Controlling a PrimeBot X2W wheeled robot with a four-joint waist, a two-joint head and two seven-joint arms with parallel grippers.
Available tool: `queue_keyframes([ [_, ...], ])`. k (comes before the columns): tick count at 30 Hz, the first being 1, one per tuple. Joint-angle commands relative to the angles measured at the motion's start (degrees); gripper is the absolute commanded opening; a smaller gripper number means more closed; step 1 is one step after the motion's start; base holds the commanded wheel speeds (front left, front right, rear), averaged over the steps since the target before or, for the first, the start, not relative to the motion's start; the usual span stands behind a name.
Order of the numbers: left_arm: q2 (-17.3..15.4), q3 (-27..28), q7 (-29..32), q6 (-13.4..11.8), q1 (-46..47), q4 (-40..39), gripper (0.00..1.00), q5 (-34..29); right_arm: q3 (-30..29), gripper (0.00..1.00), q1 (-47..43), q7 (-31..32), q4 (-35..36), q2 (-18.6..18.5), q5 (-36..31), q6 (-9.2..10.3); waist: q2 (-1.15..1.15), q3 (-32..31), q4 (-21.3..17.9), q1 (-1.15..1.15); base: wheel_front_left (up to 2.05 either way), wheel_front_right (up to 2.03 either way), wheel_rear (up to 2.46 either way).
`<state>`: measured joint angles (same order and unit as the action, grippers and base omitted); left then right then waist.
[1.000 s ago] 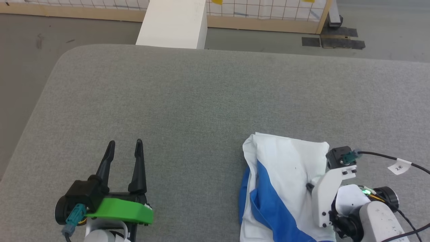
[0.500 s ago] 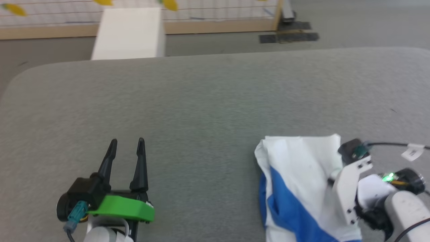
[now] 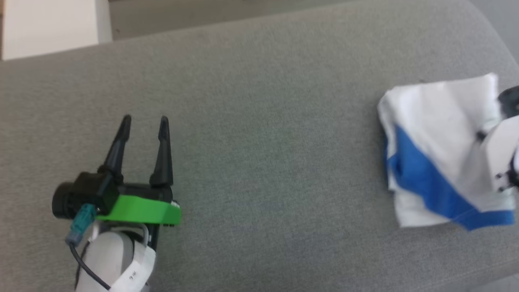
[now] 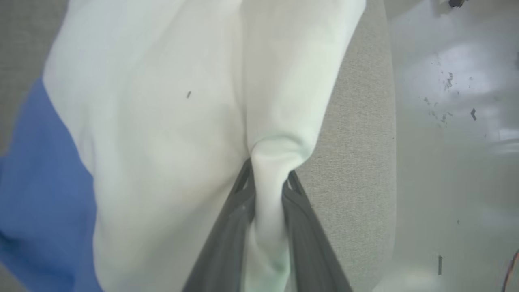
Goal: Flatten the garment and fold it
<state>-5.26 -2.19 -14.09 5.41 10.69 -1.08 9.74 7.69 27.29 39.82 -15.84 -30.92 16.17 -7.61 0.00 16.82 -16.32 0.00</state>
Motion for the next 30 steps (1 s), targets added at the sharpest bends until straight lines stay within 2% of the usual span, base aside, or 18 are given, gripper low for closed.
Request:
queue_keyframes([
  [1,-0.86,0.26,0.36,-0.27,1.69,-0.96,1.00,-0.61,-0.65,0.00,2.13,-0.87,-1.14,-1.31,-0.44,0.12,0.00,9.89,-0.01,0.00,0.00,0.00,0.00],
  [8,-2.27,0.60,2.36,-1.13,3.88,-5.13,1.00,-1.44,-5.95,0.00,9.76,-4.16,-9.31,-7.43,-3.04,0.12,0.00,17.00,4.15,0.00,0.00,0.00,0.00],
  [14,-3.01,0.73,3.43,-1.72,4.09,-7.54,1.00,-1.78,-9.22,0.00,14.87,-7.30,-13.76,-9.57,-6.36,0.12,0.00,20.66,6.78,0.00,0.00,0.00,0.00],
  [15,-3.17,0.61,3.44,-2.05,4.08,-8.65,1.00,-1.77,-11.64,0.00,18.40,-9.41,-17.50,-10.81,-9.38,0.12,0.00,21.97,8.34,0.00,0.00,0.00,0.00],
  [16,-3.18,0.57,3.42,-2.16,3.99,-8.87,1.00,-1.79,-12.42,0.41,19.13,-10.16,-18.14,-10.75,-9.92,0.12,0.00,22.12,8.49,0.00,0.00,0.00,0.00],
  [17,-3.21,0.55,3.41,-2.22,3.92,-8.97,1.00,-1.79,-13.01,1.00,19.61,-10.60,-18.73,-10.81,-10.65,0.12,0.00,22.17,8.59,0.00,0.00,0.00,0.00],
  [23,-3.23,0.41,2.88,-2.33,3.78,-7.93,1.00,-1.35,-17.12,1.00,21.93,-12.00,-22.08,-9.83,-14.81,0.12,0.00,20.44,8.61,0.00,0.00,0.00,0.00],
  [27,-2.72,0.13,2.05,-2.38,3.25,-6.15,1.00,-0.74,-20.49,1.00,23.18,-15.04,-22.32,-7.67,-15.73,0.12,0.00,16.75,8.56,0.00,0.00,0.00,0.00],
  [30,-2.38,0.47,1.20,-2.43,2.53,-4.40,1.00,0.13,-20.89,1.00,24.09,-18.54,-20.36,-5.37,-14.78,0.12,0.00,12.49,8.49,0.00,0.00,0.00,0.00],
])
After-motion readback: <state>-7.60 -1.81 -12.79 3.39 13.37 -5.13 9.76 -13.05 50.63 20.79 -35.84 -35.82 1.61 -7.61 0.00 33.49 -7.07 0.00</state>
